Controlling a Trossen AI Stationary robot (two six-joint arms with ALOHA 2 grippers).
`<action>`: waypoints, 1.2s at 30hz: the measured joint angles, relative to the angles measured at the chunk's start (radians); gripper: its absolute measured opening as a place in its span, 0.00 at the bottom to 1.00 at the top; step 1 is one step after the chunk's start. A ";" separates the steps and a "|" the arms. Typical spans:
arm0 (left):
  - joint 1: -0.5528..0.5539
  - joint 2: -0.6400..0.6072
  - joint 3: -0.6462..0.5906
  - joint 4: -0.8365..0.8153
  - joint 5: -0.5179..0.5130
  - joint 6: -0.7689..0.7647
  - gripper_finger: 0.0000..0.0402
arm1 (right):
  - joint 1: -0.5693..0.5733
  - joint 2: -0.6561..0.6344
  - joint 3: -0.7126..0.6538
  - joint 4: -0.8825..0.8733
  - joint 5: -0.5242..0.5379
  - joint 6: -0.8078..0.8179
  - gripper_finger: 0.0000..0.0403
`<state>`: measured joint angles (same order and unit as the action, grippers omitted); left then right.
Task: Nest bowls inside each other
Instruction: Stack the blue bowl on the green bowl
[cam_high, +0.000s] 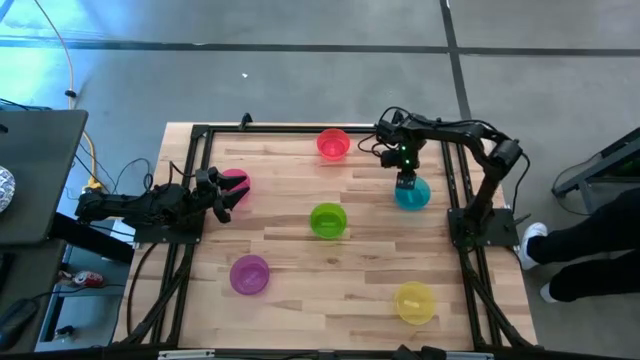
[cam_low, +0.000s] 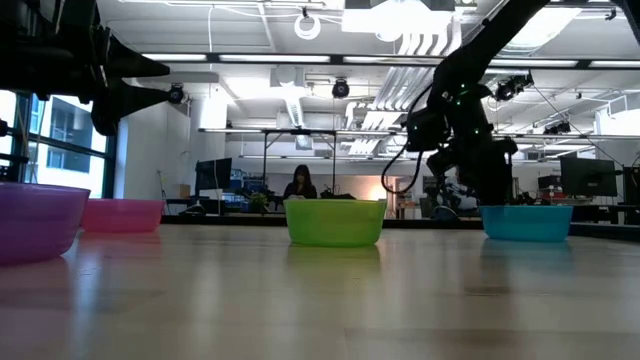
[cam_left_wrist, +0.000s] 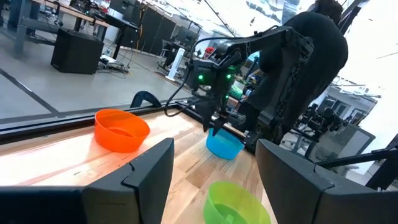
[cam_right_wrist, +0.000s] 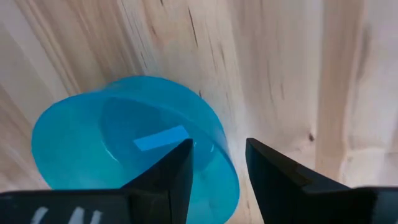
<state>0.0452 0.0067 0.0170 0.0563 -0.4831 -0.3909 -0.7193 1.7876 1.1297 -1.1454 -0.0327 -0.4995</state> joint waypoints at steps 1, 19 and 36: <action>0.000 0.000 0.000 0.000 0.000 -0.001 0.54 | 0.000 0.011 0.000 0.000 0.003 0.002 0.35; 0.000 0.000 0.000 0.000 -0.024 0.000 0.54 | 0.007 0.039 0.000 -0.002 -0.027 0.043 0.03; 0.000 0.000 0.000 0.001 -0.049 0.028 0.54 | 0.006 -0.029 0.000 0.039 -0.157 0.208 0.00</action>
<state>0.0456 0.0067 0.0170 0.0574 -0.5317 -0.3628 -0.7128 1.7582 1.1297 -1.1064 -0.1892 -0.2919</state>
